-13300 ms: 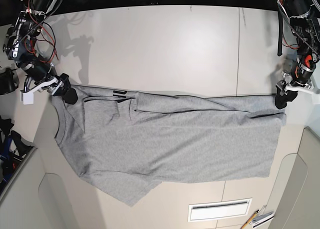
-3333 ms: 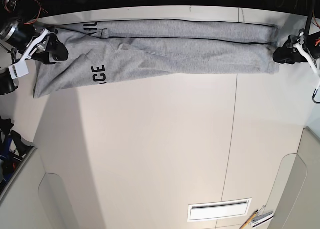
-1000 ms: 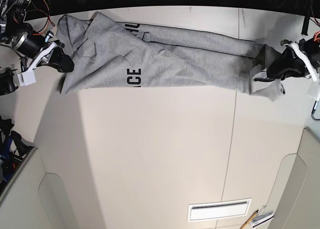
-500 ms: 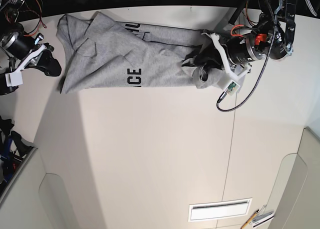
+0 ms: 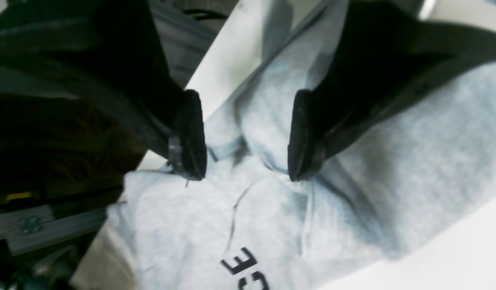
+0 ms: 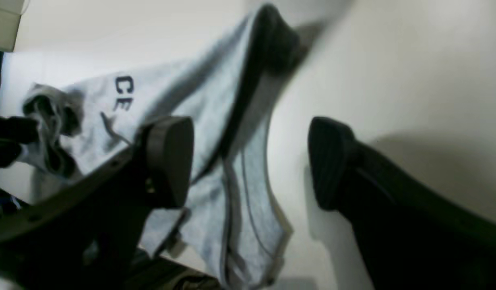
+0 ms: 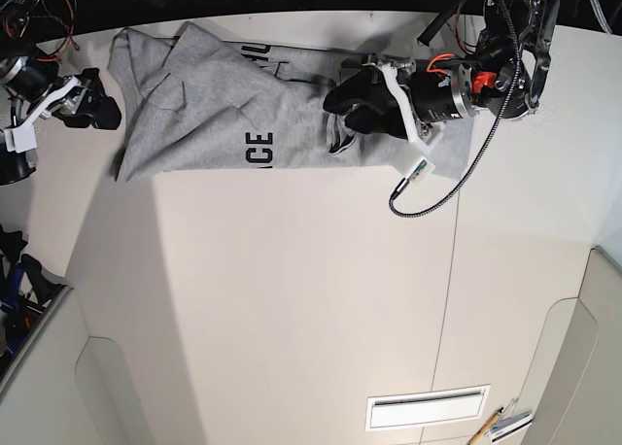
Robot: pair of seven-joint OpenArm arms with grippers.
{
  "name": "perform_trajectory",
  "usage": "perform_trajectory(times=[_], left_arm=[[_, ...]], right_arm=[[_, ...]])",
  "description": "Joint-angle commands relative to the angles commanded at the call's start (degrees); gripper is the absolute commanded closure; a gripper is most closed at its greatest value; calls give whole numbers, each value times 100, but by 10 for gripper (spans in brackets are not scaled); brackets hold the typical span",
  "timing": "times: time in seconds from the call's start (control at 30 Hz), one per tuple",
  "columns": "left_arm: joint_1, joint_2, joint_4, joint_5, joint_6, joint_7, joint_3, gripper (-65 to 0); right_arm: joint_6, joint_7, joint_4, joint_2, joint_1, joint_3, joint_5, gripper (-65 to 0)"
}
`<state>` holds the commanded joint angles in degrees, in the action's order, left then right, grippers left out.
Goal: Fold the T-shirt properly
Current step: 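Grasp the hem end with the left gripper and fold it toward the collar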
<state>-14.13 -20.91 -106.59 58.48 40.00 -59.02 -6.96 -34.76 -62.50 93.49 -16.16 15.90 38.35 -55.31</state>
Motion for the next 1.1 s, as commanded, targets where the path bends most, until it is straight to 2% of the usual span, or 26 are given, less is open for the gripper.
perform_trajectory(times=[0.1, 0.3, 0.4, 0.57, 0.6, 0.63, 0.7, 0.77, 0.87, 0.97, 1.1], left_arm=[[33, -4, 0, 17, 0, -37, 2, -359], [208, -4, -72, 2, 0, -92, 2, -359], [208, -4, -201, 243, 0, -240, 2, -359], [205, -7, -249, 540, 0, -444, 2, -359], [208, -4, -249, 577, 0, -444, 2, -359], [208, -7, -249, 605, 0, -444, 2, -359], [210, -9, -249, 649, 0, -466, 2, -359], [264, -7, -249, 1084, 0, -785, 2, -359], [398, -9, -254, 1731, 0, -1244, 2, -359], [400, -9, -256, 1847, 0, -1329, 96, -359], [398, -7, -256, 1912, 0, -1327, 520, -359]], right_arm=[[-66, 125, -380, 0, -17, -286, -4, -441], [-59, 343, -533, 2, -31, -1235, 249, -441], [-55, 389, -533, 2, -31, -1611, 236, -441], [-55, 422, -531, 98, -31, -1716, 243, -438], [-57, 424, -531, 94, -33, -1714, 243, -422], [-57, 424, -522, 94, -33, -1705, 243, -366], [-55, 424, -520, 94, -37, -1705, 243, -185], [-55, 420, -520, 94, -74, -1705, 245, -7], [-52, 391, -520, 92, -195, -1685, 308, 0], [-55, 328, -518, 92, -332, -1462, 304, 0], [-55, 179, -514, 4, -562, -756, 275, 0]])
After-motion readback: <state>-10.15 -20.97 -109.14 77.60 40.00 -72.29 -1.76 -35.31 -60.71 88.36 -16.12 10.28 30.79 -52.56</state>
